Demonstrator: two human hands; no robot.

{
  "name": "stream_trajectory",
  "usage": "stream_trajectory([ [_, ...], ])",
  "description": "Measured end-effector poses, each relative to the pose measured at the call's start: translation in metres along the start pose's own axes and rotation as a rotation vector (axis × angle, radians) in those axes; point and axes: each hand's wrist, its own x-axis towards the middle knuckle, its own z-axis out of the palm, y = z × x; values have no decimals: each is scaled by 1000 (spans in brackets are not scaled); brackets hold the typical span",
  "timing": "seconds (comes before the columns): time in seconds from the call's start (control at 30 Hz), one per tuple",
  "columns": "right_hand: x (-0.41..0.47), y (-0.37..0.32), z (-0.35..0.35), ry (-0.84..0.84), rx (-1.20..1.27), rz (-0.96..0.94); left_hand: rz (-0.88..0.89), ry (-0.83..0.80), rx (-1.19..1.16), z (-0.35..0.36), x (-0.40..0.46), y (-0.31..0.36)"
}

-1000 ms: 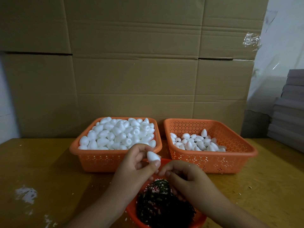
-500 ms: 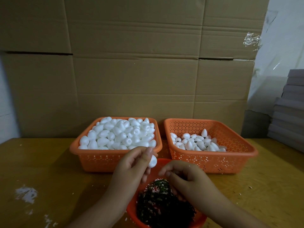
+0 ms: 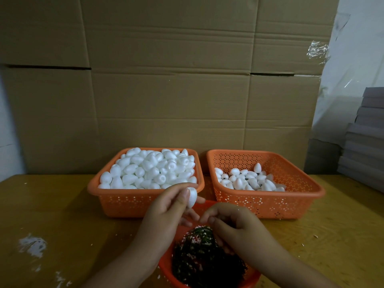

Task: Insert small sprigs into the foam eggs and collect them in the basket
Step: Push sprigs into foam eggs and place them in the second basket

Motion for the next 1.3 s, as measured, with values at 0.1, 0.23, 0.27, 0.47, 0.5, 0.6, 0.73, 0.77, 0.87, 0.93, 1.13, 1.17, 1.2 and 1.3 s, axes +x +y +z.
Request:
stream_trajectory([
  [0.1,0,0,0,-1,-9,0,-8,11,-38,1,0,0],
  [0.23,-1,0,0,-4,-5,1,-11,41,-51,1,1,-1],
  [0.27,-1,0,0,-4,-5,0,-12,43,-47,0,1,-1],
  [0.47,0,0,-1,-6,-6,0,-44,60,-69,-1,1,-3],
  [0.5,0,0,-1,-5,-6,-2,-51,66,-81,-1,1,-2],
  [0.6,1,1,0,-2,-3,-8,-27,71,-60,0,1,-3],
  [0.73,2,2,1,-8,11,-9,7,64,11,-1,0,-4],
  [0.77,2,2,1,-8,14,-9,5,68,14,-2,1,-5],
  [0.87,1,2,1,-6,4,-14,-6,58,-7,-2,1,-6],
  [0.93,0,2,0,-7,1,-17,-13,47,-14,-2,2,-7],
  [1.13,1,2,0,21,43,-42,-13,6,-4,-2,1,-6],
  [1.17,1,2,0,29,52,-50,-12,2,0,-2,1,-5],
  [1.2,1,2,0,37,62,-57,-12,-5,8,-1,1,-5],
  [1.3,0,3,0,51,79,-74,-15,-31,57,-1,1,-5],
])
